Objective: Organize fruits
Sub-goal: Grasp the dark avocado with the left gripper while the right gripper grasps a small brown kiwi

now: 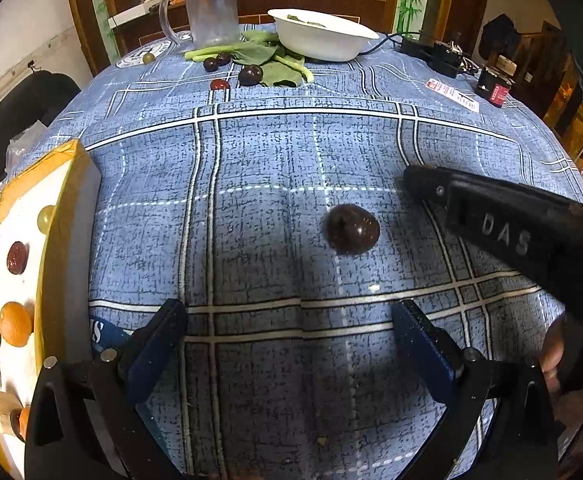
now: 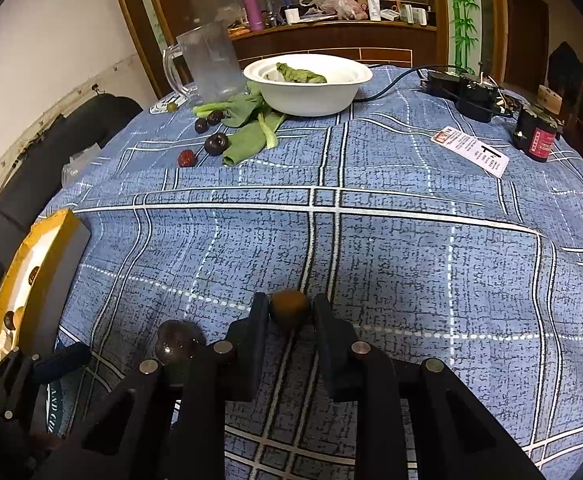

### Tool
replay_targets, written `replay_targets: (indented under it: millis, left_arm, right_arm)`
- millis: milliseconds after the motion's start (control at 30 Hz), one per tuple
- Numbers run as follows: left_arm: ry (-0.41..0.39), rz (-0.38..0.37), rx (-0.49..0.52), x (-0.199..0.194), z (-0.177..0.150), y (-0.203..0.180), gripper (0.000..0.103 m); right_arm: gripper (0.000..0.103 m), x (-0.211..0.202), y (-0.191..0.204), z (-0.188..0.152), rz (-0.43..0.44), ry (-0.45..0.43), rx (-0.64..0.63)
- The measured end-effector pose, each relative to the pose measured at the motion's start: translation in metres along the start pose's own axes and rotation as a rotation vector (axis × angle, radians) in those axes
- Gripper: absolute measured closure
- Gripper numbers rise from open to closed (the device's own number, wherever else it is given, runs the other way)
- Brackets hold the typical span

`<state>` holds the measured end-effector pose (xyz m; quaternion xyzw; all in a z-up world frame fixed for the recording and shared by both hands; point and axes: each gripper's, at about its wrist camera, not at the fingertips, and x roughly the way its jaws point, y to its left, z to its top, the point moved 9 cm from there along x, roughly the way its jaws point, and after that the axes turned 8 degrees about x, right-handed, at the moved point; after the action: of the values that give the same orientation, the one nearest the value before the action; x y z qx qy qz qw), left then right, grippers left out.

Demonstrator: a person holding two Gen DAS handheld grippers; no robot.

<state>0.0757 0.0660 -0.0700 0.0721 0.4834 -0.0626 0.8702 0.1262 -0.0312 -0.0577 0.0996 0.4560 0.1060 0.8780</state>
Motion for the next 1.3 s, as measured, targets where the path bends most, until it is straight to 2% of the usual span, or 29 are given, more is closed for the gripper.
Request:
replay_targets:
  millis: [167,233,367,467,500,567,633,767,833,900,967,1033,1167,1300]
  left_arm:
    - [-0.056,0.009,0.012,-0.006,-0.004,-0.001,0.0]
    - [-0.052,0.016,0.009,-0.008,-0.007,-0.002,0.0]
    - [0.01,-0.028,0.032,-0.009,-0.007,-0.008,0.0]
    - [-0.024,-0.076,-0.031,-0.008,0.008,-0.006,0.0]
    - [-0.035,-0.071,-0.031,-0.006,0.013,-0.006,0.001]
    - [-0.059,-0.05,-0.026,-0.002,0.022,-0.006,0.005]
    - [-0.061,-0.06,-0.021,0.006,0.029,-0.01,0.017]
    - [-0.088,-0.003,0.027,0.01,0.039,-0.013,0.031]
    - [-0.094,-0.007,0.046,0.01,0.041,-0.016,0.064]
    - [-0.105,-0.012,0.072,0.006,0.042,-0.022,0.081]
    - [-0.122,0.024,0.107,-0.001,0.04,-0.026,0.081]
    - [-0.128,0.018,0.106,-0.007,0.036,-0.025,0.081]
    - [-0.152,-0.045,0.034,-0.038,0.027,-0.007,0.081]
    - [-0.197,-0.073,-0.078,-0.081,0.012,0.035,0.081]
  right_arm:
    - [0.079,-0.007,-0.003,0.002,0.006,-0.012,0.014]
    - [0.079,-0.009,-0.004,0.003,0.013,-0.016,0.027]
    - [0.079,-0.013,-0.01,0.007,0.029,-0.021,0.055]
    - [0.079,-0.018,-0.012,0.008,0.04,-0.031,0.068]
    - [0.079,-0.02,-0.013,0.009,0.043,-0.034,0.071]
    - [0.079,-0.022,-0.014,0.009,0.046,-0.035,0.073]
    - [0.079,-0.023,-0.015,0.009,0.05,-0.036,0.076]
    - [0.079,-0.025,-0.019,0.011,0.056,-0.04,0.095]
    - [0.079,-0.024,-0.02,0.012,0.056,-0.04,0.097]
    - [0.079,-0.025,-0.018,0.012,0.051,-0.043,0.09]
    - [0.079,-0.025,-0.017,0.013,0.043,-0.051,0.079]
    - [0.079,-0.027,-0.014,0.013,0.037,-0.062,0.068]
    - [0.079,-0.031,-0.01,0.014,0.043,-0.08,0.056]
    - [0.079,-0.043,0.005,0.015,0.058,-0.114,0.022]
